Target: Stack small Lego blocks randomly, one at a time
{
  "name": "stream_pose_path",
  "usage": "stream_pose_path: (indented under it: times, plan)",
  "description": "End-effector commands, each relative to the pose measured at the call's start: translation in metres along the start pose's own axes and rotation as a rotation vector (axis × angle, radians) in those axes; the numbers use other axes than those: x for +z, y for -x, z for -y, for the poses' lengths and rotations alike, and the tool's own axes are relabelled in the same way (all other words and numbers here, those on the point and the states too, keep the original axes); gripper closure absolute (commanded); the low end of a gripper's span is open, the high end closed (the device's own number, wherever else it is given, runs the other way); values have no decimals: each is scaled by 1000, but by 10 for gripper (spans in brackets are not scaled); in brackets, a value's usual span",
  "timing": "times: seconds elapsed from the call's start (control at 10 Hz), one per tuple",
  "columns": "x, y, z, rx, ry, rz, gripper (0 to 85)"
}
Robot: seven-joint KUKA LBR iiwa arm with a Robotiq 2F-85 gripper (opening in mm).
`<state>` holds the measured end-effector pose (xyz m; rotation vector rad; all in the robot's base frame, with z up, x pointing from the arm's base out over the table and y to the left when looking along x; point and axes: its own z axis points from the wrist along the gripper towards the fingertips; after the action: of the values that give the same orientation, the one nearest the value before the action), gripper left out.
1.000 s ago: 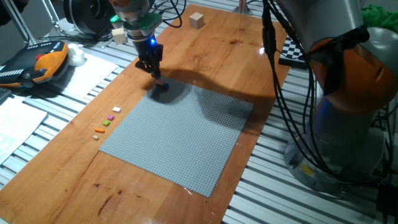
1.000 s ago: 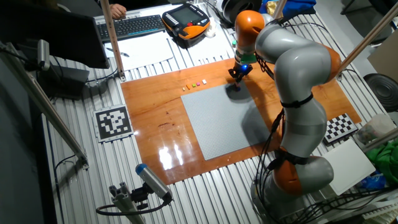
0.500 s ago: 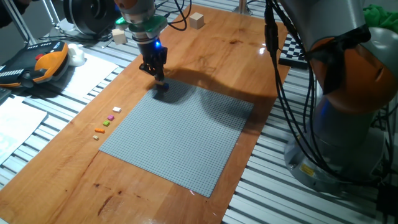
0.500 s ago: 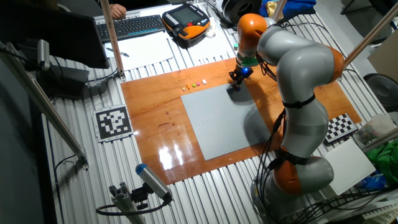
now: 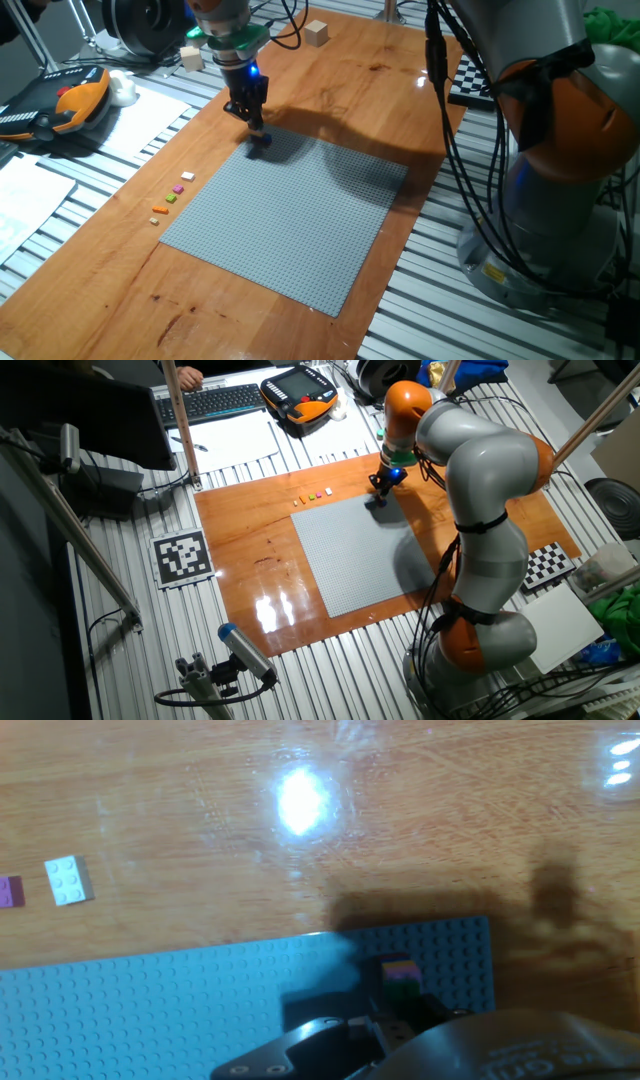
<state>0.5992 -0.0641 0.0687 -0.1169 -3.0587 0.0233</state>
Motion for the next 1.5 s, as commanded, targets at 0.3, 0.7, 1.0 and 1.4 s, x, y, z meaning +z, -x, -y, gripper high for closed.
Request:
stream_pose_path:
  times: [0.3, 0.7, 1.0, 1.4]
  plan:
    - [2, 1, 1, -2, 3, 0, 850]
    - [4, 0, 1, 5, 3, 2, 850]
    - [8, 0, 2, 8, 1, 14, 850]
    - [10, 1, 1, 6, -18, 26, 850]
